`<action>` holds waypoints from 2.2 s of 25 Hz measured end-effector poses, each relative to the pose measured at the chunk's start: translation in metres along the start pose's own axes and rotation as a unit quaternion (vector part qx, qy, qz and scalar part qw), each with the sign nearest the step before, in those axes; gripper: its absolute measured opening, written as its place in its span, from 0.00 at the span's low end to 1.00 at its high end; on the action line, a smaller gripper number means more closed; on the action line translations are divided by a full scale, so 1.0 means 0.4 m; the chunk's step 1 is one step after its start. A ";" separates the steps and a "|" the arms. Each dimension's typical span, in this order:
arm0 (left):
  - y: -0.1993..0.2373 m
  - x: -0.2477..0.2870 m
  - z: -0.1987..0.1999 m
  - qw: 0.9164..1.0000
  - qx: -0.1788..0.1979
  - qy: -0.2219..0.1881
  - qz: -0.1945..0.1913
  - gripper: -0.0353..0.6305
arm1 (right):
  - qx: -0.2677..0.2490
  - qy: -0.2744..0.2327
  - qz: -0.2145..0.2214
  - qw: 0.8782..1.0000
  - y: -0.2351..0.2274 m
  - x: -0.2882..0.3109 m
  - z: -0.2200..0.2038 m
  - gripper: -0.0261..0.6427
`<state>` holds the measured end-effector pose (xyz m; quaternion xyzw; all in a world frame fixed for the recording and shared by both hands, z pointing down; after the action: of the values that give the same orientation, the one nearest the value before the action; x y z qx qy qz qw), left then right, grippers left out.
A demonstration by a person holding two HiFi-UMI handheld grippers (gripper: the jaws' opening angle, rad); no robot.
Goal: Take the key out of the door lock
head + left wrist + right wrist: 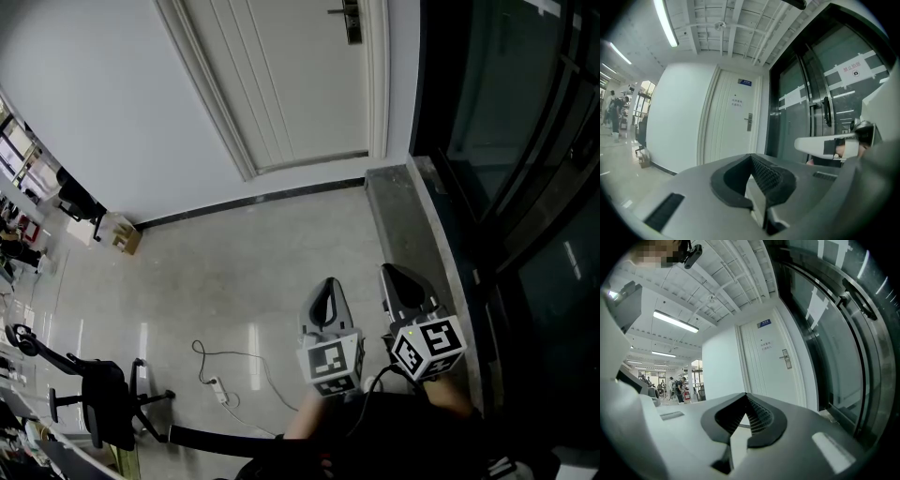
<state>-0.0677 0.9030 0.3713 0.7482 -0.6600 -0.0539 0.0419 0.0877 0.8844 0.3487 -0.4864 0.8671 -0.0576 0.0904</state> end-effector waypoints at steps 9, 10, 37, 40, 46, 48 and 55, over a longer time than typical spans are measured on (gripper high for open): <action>0.046 0.022 0.001 1.000 -0.019 0.001 -0.007 0.05 | 0.007 -0.017 -0.023 1.000 0.005 0.030 -0.005 0.04; 0.050 0.025 -0.005 1.000 -0.023 0.003 -0.006 0.05 | 0.005 -0.016 -0.025 1.000 0.004 0.033 -0.009 0.04; -0.072 0.528 -0.037 1.000 -0.010 0.011 -0.008 0.05 | 0.012 -0.019 -0.020 1.000 -0.404 0.362 0.031 0.04; -0.079 0.573 -0.040 1.000 -0.012 0.011 -0.003 0.05 | 0.014 -0.017 -0.014 1.000 -0.439 0.396 0.029 0.04; -0.066 0.656 -0.056 1.000 -0.012 0.016 0.005 0.05 | 0.020 -0.010 -0.009 1.000 -0.493 0.475 0.012 0.04; -0.051 0.689 -0.059 1.000 -0.012 0.017 0.009 0.05 | 0.021 -0.009 -0.008 1.000 -0.504 0.510 0.006 0.04; 0.026 0.854 -0.056 1.000 -0.012 0.016 -0.001 0.05 | 0.021 -0.011 -0.012 1.000 -0.540 0.681 -0.011 0.04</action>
<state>-0.0329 0.5626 0.3864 0.7490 -0.6579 -0.0498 0.0609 0.1277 0.5396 0.3661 -0.4956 0.8587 -0.0714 0.1094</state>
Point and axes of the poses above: the fingertips, and each gripper's own axes: x forward along the fingers, y to its left, z out of its top, the point moved 8 cm from there along -x, backward along the fingers, and after that the axes turned 8 degrees about -y, right-handed, at the moved point
